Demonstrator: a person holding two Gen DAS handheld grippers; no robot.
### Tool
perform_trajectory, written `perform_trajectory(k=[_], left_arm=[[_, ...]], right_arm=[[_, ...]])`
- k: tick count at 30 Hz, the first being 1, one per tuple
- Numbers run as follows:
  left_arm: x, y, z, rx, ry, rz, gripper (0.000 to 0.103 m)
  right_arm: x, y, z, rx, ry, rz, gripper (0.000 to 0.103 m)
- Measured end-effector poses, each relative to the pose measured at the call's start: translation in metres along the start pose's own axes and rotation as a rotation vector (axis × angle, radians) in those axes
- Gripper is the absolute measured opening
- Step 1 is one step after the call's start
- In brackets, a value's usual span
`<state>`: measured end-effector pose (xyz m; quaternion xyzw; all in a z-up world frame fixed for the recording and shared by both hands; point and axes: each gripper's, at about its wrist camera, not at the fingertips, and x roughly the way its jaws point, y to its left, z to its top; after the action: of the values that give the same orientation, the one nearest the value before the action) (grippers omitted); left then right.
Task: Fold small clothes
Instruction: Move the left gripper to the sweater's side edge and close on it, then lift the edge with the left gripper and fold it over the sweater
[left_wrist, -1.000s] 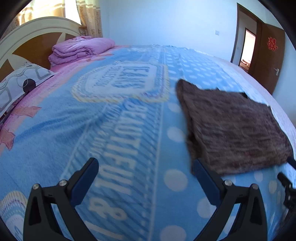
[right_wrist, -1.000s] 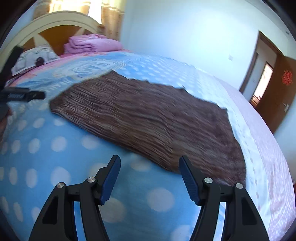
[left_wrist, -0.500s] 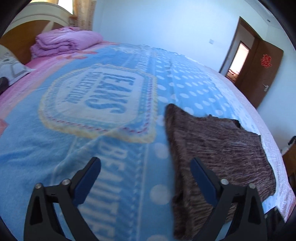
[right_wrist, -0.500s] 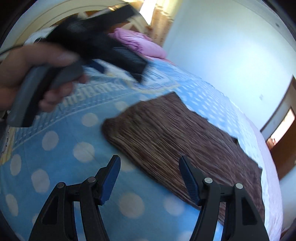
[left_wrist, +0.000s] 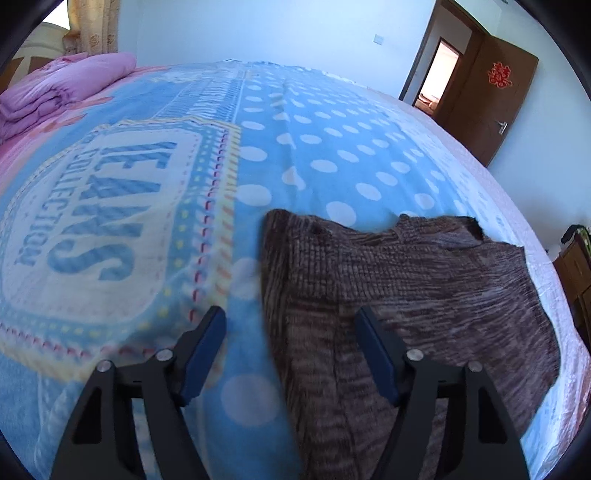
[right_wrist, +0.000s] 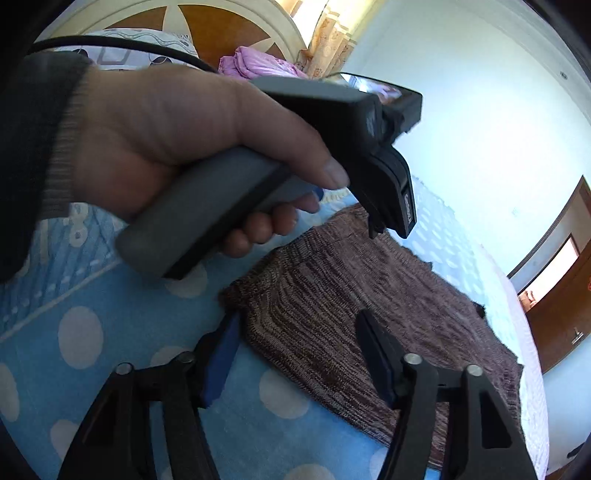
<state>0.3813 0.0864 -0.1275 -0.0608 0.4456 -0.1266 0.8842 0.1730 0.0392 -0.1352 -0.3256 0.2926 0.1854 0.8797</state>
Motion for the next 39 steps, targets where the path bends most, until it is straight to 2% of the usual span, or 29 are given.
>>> perform_trajectory(k=[5,7,8,10,15,17,18,21,27,33,39], left_arm=[[0.008,0.001,0.004,0.013,-0.014,-0.007,0.073],[0.006,0.003,0.003,0.016,-0.02,-0.015,0.069],[0.008,0.003,0.004,0.014,-0.022,-0.018,0.066],[0.007,0.006,0.005,0.004,-0.029,-0.041,0.049],[0.01,0.005,0.005,-0.01,-0.03,-0.051,0.046],[0.011,0.004,0.006,-0.009,-0.03,-0.057,0.034],[0.012,0.005,0.006,-0.013,-0.022,-0.08,0.013],[0.012,0.008,0.009,-0.041,-0.003,-0.102,0.012],[0.007,0.004,0.018,-0.063,0.051,-0.078,0.011],[-0.003,0.0,0.024,-0.082,0.077,-0.066,0.011],[-0.021,-0.006,0.033,-0.14,0.055,-0.107,0.01]], right_arm=[[0.006,0.0,0.0,0.007,0.007,0.017,0.047],[0.008,0.001,-0.001,0.002,0.011,0.022,0.031],[0.009,0.002,-0.001,-0.003,0.014,0.022,0.029],[0.009,0.004,-0.001,-0.007,0.014,0.02,0.024],[0.011,0.007,-0.003,-0.009,0.022,0.015,0.022],[0.01,0.011,-0.002,-0.021,0.021,0.017,0.014],[0.009,0.012,-0.002,-0.026,0.021,0.023,0.011],[0.007,0.007,-0.002,-0.001,0.013,0.048,0.008],[-0.002,-0.02,-0.004,0.109,-0.03,0.126,0.008],[-0.016,-0.06,-0.011,0.293,-0.064,0.22,0.008],[-0.036,-0.095,-0.028,0.43,-0.111,0.269,0.008]])
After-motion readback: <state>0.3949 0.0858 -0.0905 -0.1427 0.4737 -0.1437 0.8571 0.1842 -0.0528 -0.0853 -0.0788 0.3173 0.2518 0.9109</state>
